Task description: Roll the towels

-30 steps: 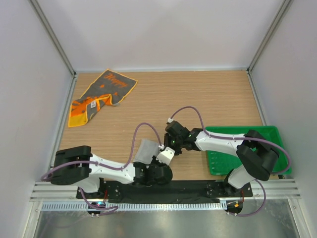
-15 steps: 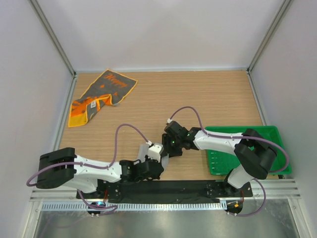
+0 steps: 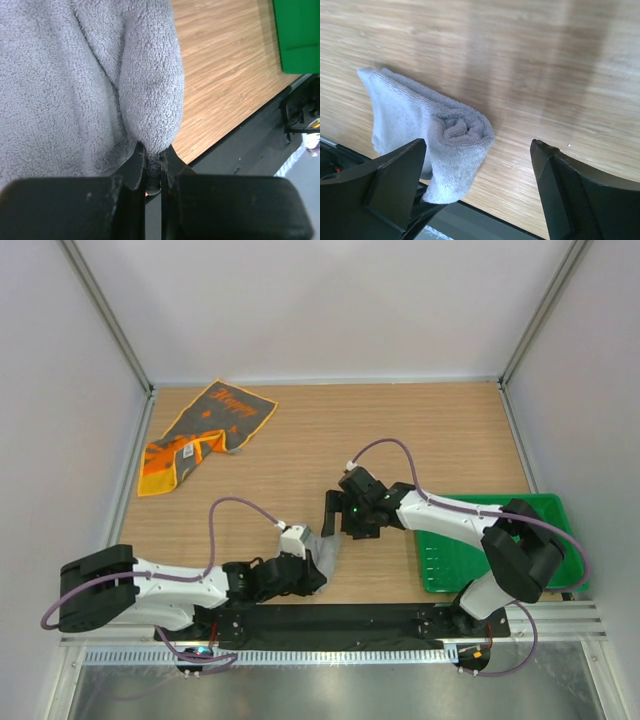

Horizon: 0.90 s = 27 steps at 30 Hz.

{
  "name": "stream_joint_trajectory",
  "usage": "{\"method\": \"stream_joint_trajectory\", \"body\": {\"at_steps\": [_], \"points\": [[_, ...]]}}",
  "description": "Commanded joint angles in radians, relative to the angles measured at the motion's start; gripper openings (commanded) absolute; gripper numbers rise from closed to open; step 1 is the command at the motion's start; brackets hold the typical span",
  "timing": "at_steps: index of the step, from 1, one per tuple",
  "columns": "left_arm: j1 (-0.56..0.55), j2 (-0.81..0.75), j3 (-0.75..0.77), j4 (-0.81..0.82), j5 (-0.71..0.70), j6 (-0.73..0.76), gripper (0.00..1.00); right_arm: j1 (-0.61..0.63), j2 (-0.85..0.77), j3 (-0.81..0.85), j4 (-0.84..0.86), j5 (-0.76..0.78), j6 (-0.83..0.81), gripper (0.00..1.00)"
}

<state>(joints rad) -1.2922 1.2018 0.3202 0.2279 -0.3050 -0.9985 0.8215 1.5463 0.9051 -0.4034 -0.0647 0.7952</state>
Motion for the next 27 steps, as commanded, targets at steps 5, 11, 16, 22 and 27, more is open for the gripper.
{"method": "stream_joint_trajectory", "body": {"at_steps": [5, 11, 16, 22, 27], "points": [[0.088, -0.087, -0.063, -0.028, 0.07, -0.1, 0.0, -0.012, -0.127, 0.02, 0.095, -0.001, -0.024, 0.94], [0.155, -0.189, -0.136, -0.03, 0.118, -0.178, 0.0, -0.012, -0.225, -0.184, 0.352, -0.135, -0.005, 0.9], [0.214, -0.271, -0.184, -0.059, 0.147, -0.232, 0.0, -0.012, -0.22, -0.311, 0.602, -0.227, 0.036, 0.79], [0.249, -0.295, -0.219, -0.09, 0.168, -0.273, 0.0, -0.01, -0.131, -0.396, 0.851, -0.3, 0.094, 0.72], [0.261, -0.263, -0.243, -0.073, 0.185, -0.293, 0.0, -0.002, -0.011, -0.396, 0.946, -0.313, 0.104, 0.72]]}}
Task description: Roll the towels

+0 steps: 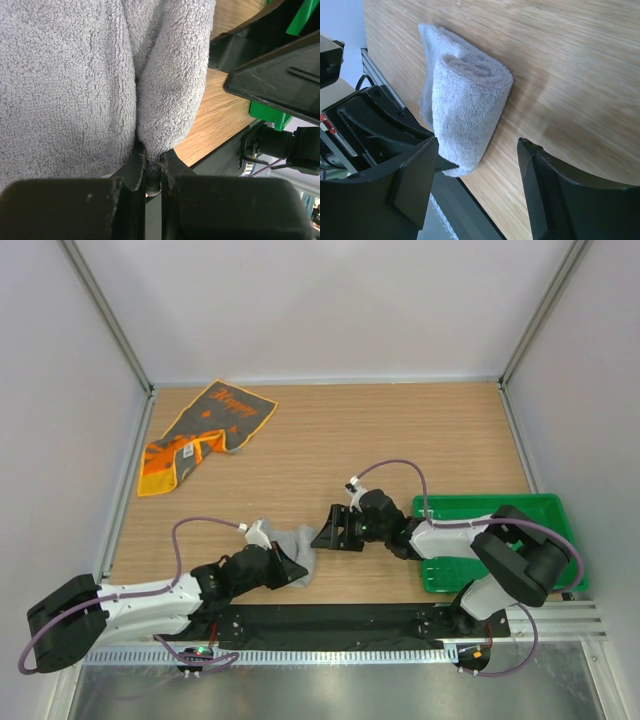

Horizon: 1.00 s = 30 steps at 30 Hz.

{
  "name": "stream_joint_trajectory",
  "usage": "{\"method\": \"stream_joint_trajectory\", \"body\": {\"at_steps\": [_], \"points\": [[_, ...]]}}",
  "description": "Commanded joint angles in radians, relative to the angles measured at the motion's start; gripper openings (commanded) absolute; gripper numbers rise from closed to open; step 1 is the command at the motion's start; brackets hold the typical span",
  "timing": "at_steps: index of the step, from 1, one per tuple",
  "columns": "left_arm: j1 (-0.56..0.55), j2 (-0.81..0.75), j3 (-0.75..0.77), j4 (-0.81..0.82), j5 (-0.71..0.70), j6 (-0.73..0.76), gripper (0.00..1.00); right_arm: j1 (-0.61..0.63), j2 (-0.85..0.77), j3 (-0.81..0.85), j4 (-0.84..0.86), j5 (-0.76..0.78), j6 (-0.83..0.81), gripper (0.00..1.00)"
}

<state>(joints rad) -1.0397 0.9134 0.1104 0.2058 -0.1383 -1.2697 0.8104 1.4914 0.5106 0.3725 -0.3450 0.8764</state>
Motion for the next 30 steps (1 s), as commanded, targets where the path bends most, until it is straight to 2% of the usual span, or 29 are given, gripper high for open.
{"method": "stream_joint_trajectory", "body": {"at_steps": [1, 5, 12, 15, 18, 21, 22, 26, 30], "points": [[0.012, 0.028, -0.037, -0.048, 0.019, -0.029, 0.0, 0.01, 0.062, -0.003, 0.18, -0.032, 0.03, 0.7], [0.021, 0.039, -0.046, -0.046, 0.02, -0.036, 0.0, 0.022, 0.157, -0.01, 0.262, -0.045, 0.052, 0.62], [0.032, 0.045, -0.066, -0.042, 0.032, -0.04, 0.0, 0.036, 0.325, -0.041, 0.54, -0.107, 0.142, 0.47], [0.033, 0.058, -0.049, -0.08, 0.036, -0.008, 0.0, 0.045, 0.349, -0.037, 0.566, -0.114, 0.151, 0.41], [0.033, 0.067, -0.008, -0.146, 0.022, 0.033, 0.0, 0.05, 0.33, -0.03, 0.534, -0.106, 0.141, 0.24], [0.033, 0.074, 0.009, -0.151, 0.022, 0.05, 0.0, 0.055, 0.287, -0.03, 0.485, -0.098, 0.125, 0.12], [0.033, 0.074, 0.014, -0.152, 0.023, 0.059, 0.01, 0.053, 0.271, -0.023, 0.464, -0.088, 0.109, 0.02], [0.033, 0.087, 0.067, -0.199, 0.026, 0.113, 0.08, 0.064, 0.196, 0.011, 0.253, -0.043, 0.053, 0.01], [0.033, 0.139, 0.165, -0.273, 0.037, 0.196, 0.23, 0.072, 0.153, 0.054, 0.07, 0.012, 0.019, 0.01]]}}
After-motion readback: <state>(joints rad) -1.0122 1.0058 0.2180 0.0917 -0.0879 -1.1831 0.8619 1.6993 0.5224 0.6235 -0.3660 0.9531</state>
